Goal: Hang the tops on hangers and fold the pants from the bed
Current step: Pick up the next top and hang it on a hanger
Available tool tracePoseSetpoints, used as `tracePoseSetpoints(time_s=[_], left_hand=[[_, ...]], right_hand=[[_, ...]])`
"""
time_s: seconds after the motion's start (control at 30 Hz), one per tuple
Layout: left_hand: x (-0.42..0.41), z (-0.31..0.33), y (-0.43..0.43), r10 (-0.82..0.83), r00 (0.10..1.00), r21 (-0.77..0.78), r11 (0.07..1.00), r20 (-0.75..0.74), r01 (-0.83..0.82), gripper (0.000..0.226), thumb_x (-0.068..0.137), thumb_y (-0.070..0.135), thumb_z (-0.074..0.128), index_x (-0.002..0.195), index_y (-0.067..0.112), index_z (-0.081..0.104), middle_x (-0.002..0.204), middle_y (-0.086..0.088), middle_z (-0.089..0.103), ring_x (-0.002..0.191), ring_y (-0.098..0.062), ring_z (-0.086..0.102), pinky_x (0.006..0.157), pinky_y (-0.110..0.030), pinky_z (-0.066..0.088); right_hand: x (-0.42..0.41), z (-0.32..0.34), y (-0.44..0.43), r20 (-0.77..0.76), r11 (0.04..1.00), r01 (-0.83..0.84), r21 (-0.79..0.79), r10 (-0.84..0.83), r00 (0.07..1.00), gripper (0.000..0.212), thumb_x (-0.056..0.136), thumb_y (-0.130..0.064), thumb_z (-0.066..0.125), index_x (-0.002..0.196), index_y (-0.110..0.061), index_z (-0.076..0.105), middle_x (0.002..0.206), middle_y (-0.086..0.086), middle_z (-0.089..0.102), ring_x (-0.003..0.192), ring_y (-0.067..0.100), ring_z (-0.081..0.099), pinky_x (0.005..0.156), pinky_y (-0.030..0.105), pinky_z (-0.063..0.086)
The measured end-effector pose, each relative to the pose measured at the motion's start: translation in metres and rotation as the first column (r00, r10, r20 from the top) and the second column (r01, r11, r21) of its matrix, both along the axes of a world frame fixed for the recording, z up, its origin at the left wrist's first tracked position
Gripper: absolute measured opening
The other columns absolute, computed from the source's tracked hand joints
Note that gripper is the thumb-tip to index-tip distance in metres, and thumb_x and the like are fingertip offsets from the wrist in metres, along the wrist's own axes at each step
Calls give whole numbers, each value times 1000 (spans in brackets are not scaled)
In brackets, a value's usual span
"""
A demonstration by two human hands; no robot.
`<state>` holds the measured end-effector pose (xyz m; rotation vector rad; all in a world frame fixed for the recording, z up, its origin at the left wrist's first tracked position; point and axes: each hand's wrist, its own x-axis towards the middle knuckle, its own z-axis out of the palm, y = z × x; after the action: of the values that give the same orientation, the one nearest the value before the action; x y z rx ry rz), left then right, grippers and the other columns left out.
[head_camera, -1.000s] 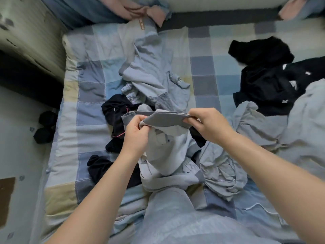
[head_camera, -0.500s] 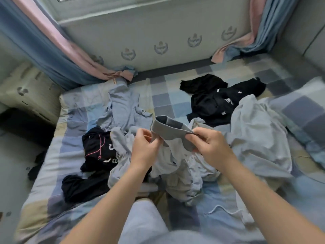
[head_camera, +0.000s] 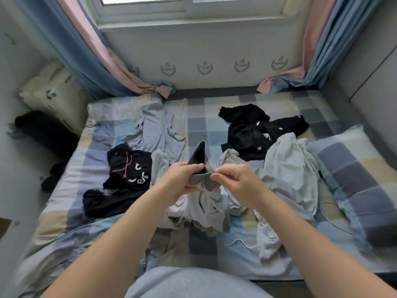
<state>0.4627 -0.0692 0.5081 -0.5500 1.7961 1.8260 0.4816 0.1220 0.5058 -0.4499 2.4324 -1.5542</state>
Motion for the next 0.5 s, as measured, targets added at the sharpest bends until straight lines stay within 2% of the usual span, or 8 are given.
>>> tracePoseSetpoints(time_s=[0.07, 0.13, 0.2, 0.23, 0.33, 0.4, 0.47, 0.5], left_hand=[[-6, -4, -20, 106, 994, 28, 994, -3, -106, 22, 100, 13, 58, 115, -3, 62, 111, -24, 71, 98, -36, 71, 82, -46, 59], [-10, -5, -46, 138, 990, 65, 989, -28, -136, 14, 103, 11, 52, 109, 3, 63, 102, -18, 70, 86, -29, 72, 73, -39, 59], [-12, -2, -74, 130, 990, 65, 990, -62, -126, 15, 105, 12, 49, 105, 7, 63, 93, -12, 72, 79, -25, 73, 72, -36, 59], [-14, 1, -86, 127, 989, 56, 991, -82, -122, 16, 105, 12, 49, 105, 8, 64, 89, -9, 73, 77, -22, 74, 69, -33, 60], [-21, 7, -118, 147, 980, 41, 989, -133, -143, 17, 105, 12, 48, 102, 10, 65, 86, -6, 74, 73, -16, 74, 60, -27, 59], [-21, 14, -133, 110, 977, 34, 994, -182, -105, 21, 106, 12, 47, 99, 13, 67, 88, -6, 73, 72, -13, 73, 63, -27, 59], [-19, 22, -147, 33, 968, 24, 999, -248, -28, 23, 106, 12, 46, 99, 15, 68, 88, -5, 70, 71, -10, 70, 67, -27, 58], [-18, 27, -154, -3, 961, 24, 1000, -278, 11, 23, 106, 13, 46, 101, 15, 68, 89, -5, 69, 72, -11, 69, 68, -27, 57]], right_hand=[[-1, 1, -10, -29, 999, 25, 37, -24, 999, 19, 98, -20, 64, 83, -12, 73, 72, -5, 68, 69, 11, 61, 69, 29, 50], [-6, 6, -20, -60, 995, 90, 46, -87, 994, 20, 99, -19, 63, 84, -9, 73, 73, 0, 68, 70, 18, 62, 71, 37, 51], [-13, 17, -32, -73, 986, 168, 17, -167, 983, 22, 100, -17, 60, 86, -6, 73, 76, 11, 70, 73, 28, 65, 76, 46, 54], [-18, 25, -38, -97, 978, 208, 2, -207, 974, 23, 100, -17, 59, 84, -7, 72, 74, 11, 69, 71, 29, 65, 74, 48, 54], [-36, 51, -54, -240, 941, 339, 10, -327, 914, 29, 102, -21, 56, 76, -15, 66, 62, 2, 66, 60, 29, 61, 62, 43, 52], [-47, 63, -67, -290, 926, 375, 47, -347, 892, 28, 102, -26, 56, 76, -17, 65, 63, 1, 67, 57, 24, 60, 58, 40, 51], [-48, 66, -90, -236, 953, 272, 133, -236, 943, 18, 96, -37, 61, 88, -22, 67, 76, -4, 70, 62, 8, 61, 58, 29, 51], [-46, 62, -104, -188, 961, 183, 209, -145, 972, 21, 91, -44, 65, 102, -27, 66, 93, -10, 71, 79, 1, 63, 71, 24, 52]])
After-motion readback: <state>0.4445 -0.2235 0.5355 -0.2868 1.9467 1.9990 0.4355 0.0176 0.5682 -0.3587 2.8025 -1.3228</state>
